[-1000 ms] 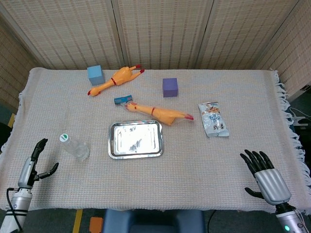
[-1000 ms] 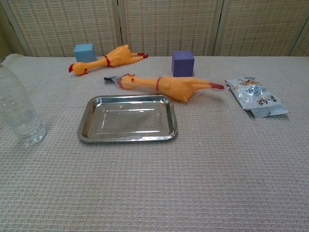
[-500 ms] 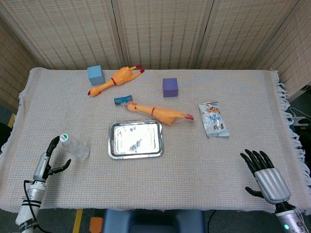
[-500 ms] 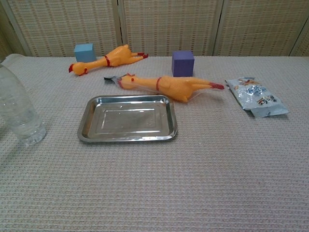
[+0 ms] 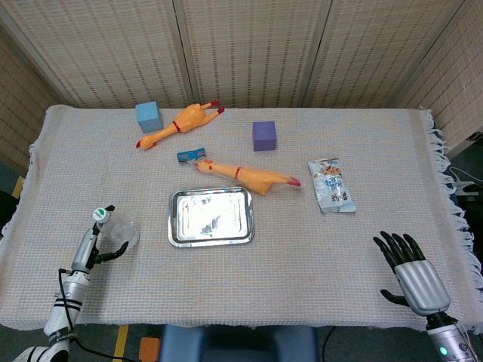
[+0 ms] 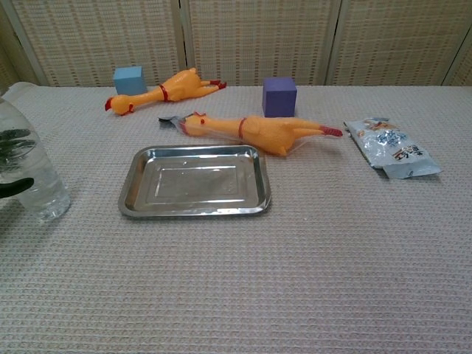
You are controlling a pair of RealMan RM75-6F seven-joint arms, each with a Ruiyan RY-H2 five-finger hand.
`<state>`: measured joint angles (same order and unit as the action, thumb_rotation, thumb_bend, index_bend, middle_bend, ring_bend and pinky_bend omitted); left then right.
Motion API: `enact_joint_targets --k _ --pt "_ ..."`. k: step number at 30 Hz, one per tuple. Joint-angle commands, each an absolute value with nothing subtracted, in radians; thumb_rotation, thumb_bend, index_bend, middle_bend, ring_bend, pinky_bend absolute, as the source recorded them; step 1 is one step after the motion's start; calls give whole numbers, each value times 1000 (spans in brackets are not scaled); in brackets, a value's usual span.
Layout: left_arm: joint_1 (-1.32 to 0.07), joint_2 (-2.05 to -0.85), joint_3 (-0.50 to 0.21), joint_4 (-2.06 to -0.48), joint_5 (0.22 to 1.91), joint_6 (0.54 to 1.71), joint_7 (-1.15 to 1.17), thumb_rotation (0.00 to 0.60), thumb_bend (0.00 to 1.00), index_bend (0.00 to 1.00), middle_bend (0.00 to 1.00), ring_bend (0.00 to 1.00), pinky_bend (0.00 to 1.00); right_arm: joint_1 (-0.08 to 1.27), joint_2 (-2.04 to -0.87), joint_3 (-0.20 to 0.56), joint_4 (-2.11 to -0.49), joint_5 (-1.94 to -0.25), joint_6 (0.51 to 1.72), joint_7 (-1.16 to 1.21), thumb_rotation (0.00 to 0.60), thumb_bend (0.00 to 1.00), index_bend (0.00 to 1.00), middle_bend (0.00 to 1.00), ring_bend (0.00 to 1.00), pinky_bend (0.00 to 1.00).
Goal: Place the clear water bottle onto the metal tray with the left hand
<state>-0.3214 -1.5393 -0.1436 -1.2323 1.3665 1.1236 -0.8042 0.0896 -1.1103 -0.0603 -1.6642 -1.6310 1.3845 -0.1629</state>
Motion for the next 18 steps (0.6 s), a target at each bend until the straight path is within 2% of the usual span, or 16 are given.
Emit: enact_joint_targets --k 1,5,8,10,13,18 --pt "-327 -1543 -146 -1236 1364 1119 -792 600 303 0 0 0 11 90 -1110 -61 -1665 -1630 1383 -164 600 28 0 0 0 0" --pt "-336 -1540 -149 -1244 1353 1100 -788 600 304 0 0 0 13 89 -1111 -62 -1665 -1632 1385 -166 600 28 0 0 0 0" --pt "-338 -1543 -155 -1240 1340 1094 -773 600 315 9 49 0 32 89 -1111 -62 -1665 -1632 1386 -165 600 28 0 0 0 0" --pt "-337 -1546 -159 -1239 1330 1093 -767 600 332 50 123 9 79 89 -1111 -63 -1665 -1632 1385 -165 600 28 0 0 0 0" --pt "-334 -1548 -164 -1238 1322 1099 -762 600 372 139 225 74 172 90 -1111 -63 -1665 -1632 1383 -165 600 28 0 0 0 0" --pt "-322 -1545 -169 -1243 1316 1119 -755 600 456 244 322 165 267 91 -1111 -64 -1666 -1631 1381 -169 600 28 0 0 0 0"
